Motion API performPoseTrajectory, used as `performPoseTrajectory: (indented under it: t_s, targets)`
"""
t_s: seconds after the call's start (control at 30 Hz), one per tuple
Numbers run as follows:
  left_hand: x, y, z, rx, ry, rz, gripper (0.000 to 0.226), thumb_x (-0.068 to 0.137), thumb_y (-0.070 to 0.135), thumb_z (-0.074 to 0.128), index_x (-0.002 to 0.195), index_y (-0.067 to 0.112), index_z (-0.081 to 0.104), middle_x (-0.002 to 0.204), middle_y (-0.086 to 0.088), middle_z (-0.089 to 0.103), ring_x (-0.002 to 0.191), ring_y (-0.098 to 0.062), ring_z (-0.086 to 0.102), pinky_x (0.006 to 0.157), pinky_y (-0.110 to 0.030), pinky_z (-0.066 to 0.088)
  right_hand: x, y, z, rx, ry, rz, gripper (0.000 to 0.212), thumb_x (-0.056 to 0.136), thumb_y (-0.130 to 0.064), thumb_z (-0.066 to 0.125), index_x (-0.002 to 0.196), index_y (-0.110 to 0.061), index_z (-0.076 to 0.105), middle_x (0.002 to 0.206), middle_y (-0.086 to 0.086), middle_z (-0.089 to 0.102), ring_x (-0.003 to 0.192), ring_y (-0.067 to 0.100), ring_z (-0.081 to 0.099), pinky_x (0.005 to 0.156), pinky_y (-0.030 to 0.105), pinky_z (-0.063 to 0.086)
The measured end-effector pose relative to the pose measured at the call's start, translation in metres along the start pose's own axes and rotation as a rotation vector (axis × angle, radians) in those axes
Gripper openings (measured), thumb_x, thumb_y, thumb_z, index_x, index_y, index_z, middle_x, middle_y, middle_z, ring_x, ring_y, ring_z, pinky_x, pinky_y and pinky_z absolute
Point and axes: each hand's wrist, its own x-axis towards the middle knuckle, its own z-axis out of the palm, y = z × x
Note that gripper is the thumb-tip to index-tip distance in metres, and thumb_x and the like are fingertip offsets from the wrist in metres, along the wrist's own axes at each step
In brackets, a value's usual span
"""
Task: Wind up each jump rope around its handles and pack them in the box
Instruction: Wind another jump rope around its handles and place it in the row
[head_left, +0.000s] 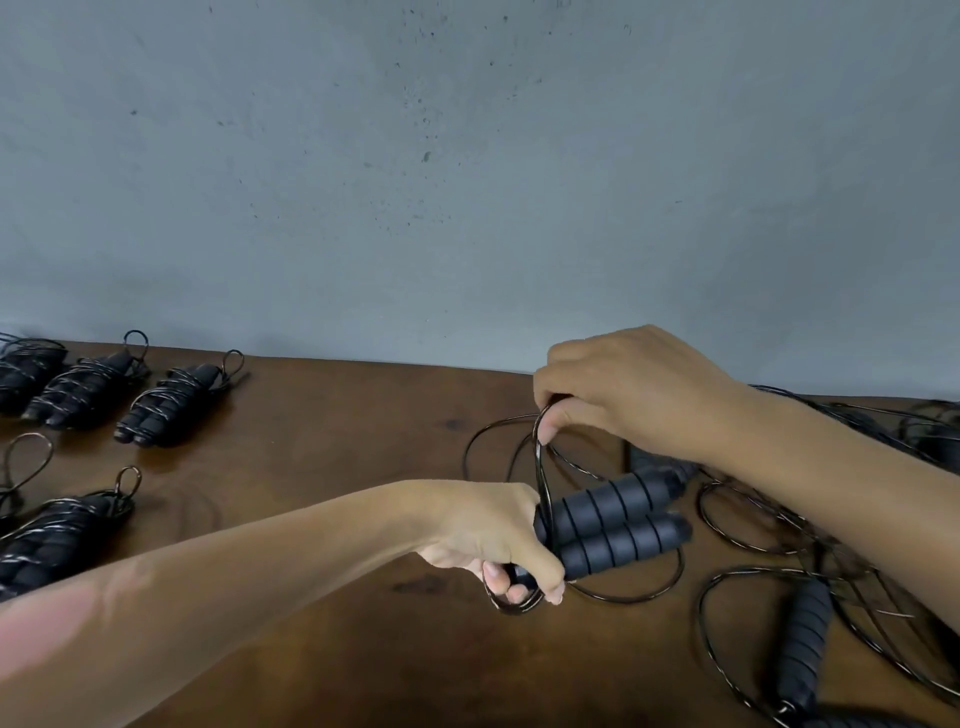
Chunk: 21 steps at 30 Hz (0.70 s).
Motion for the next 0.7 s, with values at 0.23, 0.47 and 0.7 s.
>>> performPoseTrajectory:
  t_s: [0.23,0.47,0.7]
  targets:
    - [-0.011,-0.001,-0.006,0.045,-0.014,0.191,0.015,0.092,-0.005,0.068,0.088,0.008,0.065,0.063,0.002,0.058,0.063,-0.013,0.051,0.059,-0.021,0.039,0.002,0.030,0.029,0.796,-0.130,0.117,0.011,0.093,-0.024,0.073,0.100,-0.022,0.081,0.092,-0.010,0.077,0.095,0.004,0.069,0.093,0.025,0.049]
    - [-0.010,-0.005,-0.010,-0.282,0.070,0.408,0.021,0.095,-0.006,0.064,0.114,0.003,0.062,0.097,-0.014,0.056,0.069,-0.013,0.051,0.055,-0.019,0.034,-0.015,0.044,0.106,0.582,-0.214,0.325,0.028,0.097,-0.005,0.053,0.080,-0.026,0.061,0.084,-0.004,0.065,0.079,0.006,0.056,0.089,0.041,0.048]
    - [0.002,-0.018,-0.013,-0.552,0.195,0.441,0.032,0.093,0.003,0.067,0.122,-0.009,0.061,0.092,-0.011,0.064,0.065,-0.016,0.052,0.051,-0.019,0.034,-0.035,-0.006,0.088,0.853,0.086,0.276,0.039,0.106,-0.012,0.050,0.073,-0.031,0.060,0.060,-0.022,0.058,0.056,-0.001,0.051,0.059,0.012,0.036]
